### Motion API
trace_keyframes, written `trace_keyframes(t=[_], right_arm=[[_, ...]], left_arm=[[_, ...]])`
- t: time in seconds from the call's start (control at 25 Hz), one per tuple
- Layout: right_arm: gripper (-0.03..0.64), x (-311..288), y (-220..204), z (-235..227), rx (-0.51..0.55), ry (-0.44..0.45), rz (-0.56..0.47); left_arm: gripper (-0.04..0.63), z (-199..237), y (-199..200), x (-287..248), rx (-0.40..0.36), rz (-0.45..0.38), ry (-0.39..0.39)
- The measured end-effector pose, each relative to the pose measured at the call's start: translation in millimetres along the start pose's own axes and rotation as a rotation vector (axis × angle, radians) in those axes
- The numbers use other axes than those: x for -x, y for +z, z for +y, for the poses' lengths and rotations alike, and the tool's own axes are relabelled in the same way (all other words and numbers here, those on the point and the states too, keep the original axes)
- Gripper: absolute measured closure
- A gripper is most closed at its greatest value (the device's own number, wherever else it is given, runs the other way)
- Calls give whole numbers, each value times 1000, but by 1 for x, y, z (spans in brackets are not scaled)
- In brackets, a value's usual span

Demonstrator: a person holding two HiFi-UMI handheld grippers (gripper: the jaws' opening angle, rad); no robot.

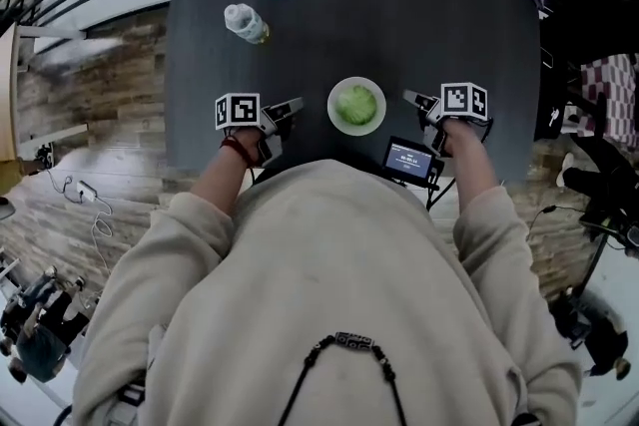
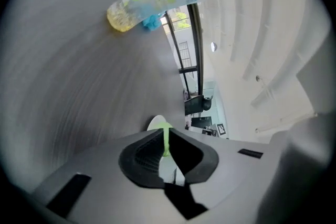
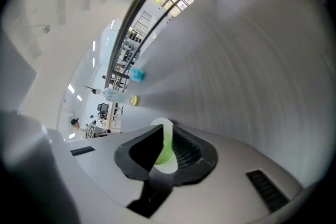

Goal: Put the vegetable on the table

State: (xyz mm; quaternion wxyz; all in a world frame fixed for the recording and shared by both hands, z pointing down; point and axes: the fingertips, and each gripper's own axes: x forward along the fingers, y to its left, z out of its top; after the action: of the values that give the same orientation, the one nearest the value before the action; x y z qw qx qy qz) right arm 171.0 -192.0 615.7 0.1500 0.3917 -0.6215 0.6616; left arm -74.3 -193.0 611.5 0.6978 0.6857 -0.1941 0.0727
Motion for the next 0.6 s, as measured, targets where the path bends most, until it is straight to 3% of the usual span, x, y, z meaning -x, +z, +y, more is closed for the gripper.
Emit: trace_keyframes(t=[0.04, 0.08, 0.24, 0.32, 0.4, 0.6], right_arm=[[577, 9, 8, 9, 38, 3, -45], [589, 17, 16, 18, 70, 11, -87], [598, 48, 36, 65, 181, 61, -180], [598, 68, 42, 91, 295, 41, -223], [600, 96, 53, 126, 437, 27, -301], [601, 163, 58, 233, 751, 50, -511]], left_arm=[[587, -10, 4, 6, -19, -23, -23], [588, -22, 10, 11, -39, -44, -47], [589, -72, 46, 27, -142, -157, -125], [589, -103, 65, 37, -227, -232, -145], [589, -145, 81, 47, -389, -282, -132], [588, -268, 81, 72, -1010, -366, -32]])
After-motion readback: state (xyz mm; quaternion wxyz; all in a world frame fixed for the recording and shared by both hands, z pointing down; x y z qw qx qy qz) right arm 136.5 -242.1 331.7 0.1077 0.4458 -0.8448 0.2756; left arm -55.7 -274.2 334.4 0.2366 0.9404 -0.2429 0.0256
